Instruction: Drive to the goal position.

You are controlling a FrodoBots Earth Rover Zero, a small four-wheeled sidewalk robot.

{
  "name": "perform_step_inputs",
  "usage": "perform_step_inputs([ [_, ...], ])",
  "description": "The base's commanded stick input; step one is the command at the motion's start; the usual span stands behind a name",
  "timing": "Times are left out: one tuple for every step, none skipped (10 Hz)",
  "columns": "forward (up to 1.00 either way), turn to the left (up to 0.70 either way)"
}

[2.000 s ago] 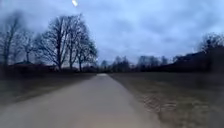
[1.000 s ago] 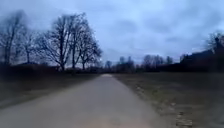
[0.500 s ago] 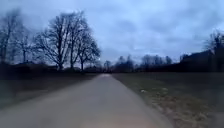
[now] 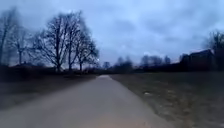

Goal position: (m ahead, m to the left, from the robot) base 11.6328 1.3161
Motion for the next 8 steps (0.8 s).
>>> perform_step_inputs([
  [1.0,0.11],
  [1.0,0.04],
  [1.0,0.04],
  [1.0,0.04],
  [1.0,0.04],
  [1.0,0.04],
  [1.0,0.04],
  [1.0,0.04],
])
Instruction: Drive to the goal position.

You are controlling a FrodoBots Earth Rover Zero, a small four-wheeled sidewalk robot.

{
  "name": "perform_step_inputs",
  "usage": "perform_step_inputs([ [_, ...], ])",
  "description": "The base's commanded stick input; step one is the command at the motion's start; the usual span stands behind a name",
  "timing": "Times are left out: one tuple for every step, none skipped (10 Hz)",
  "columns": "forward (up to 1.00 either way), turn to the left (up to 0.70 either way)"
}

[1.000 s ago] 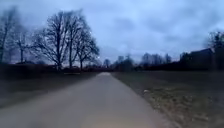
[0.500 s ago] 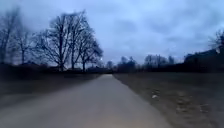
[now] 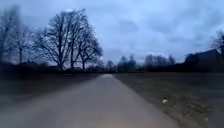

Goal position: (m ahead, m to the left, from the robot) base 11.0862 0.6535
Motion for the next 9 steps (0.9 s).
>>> perform_step_inputs([
  [1.0,0.04],
  [1.0,0.04],
  [1.0,0.04],
  [1.0,0.04],
  [1.0,0.04],
  [1.0,0.04],
  [1.0,0.04],
  [1.0,0.04],
  [1.0,0.04],
])
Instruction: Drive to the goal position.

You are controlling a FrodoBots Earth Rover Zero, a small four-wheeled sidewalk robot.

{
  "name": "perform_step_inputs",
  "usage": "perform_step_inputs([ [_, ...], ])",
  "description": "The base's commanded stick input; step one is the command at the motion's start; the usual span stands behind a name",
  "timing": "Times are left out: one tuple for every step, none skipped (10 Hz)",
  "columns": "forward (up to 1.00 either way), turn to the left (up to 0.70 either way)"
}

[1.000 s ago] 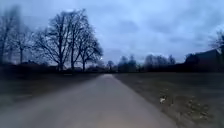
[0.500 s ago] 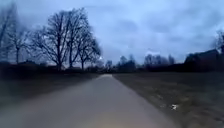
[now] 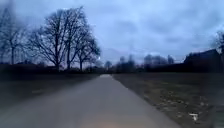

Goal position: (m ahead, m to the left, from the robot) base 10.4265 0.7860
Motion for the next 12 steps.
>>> perform_step_inputs([
  [1.0,0.04],
  [1.0,0.04],
  [1.0,0.04],
  [1.0,0.17],
  [1.0,0.44],
  [1.0,0.32],
  [1.0,0.04],
  [1.0,0.04],
  [1.0,0.04],
  [1.0,0.26],
  [1.0,0.42],
  [1.0,0.44],
])
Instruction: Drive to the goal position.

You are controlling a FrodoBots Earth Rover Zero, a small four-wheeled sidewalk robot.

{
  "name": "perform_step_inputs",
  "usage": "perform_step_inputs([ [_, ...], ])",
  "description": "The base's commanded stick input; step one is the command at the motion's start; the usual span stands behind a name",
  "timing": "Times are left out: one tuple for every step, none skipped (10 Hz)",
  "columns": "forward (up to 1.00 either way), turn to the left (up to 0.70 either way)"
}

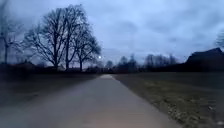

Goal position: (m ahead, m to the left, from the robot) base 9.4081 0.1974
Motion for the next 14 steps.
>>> perform_step_inputs([
  [1.0,0.36],
  [1.0,0.23],
  [1.0,0.1],
  [1.0,0.04],
  [1.0,0.04],
  [1.0,0.04],
  [1.0,0.04],
  [1.0,0.04],
  [1.0,0.04],
  [1.0,0.04],
  [1.0,0.04],
  [1.0,0.04],
  [1.0,-0.01],
  [1.0,-0.36],
])
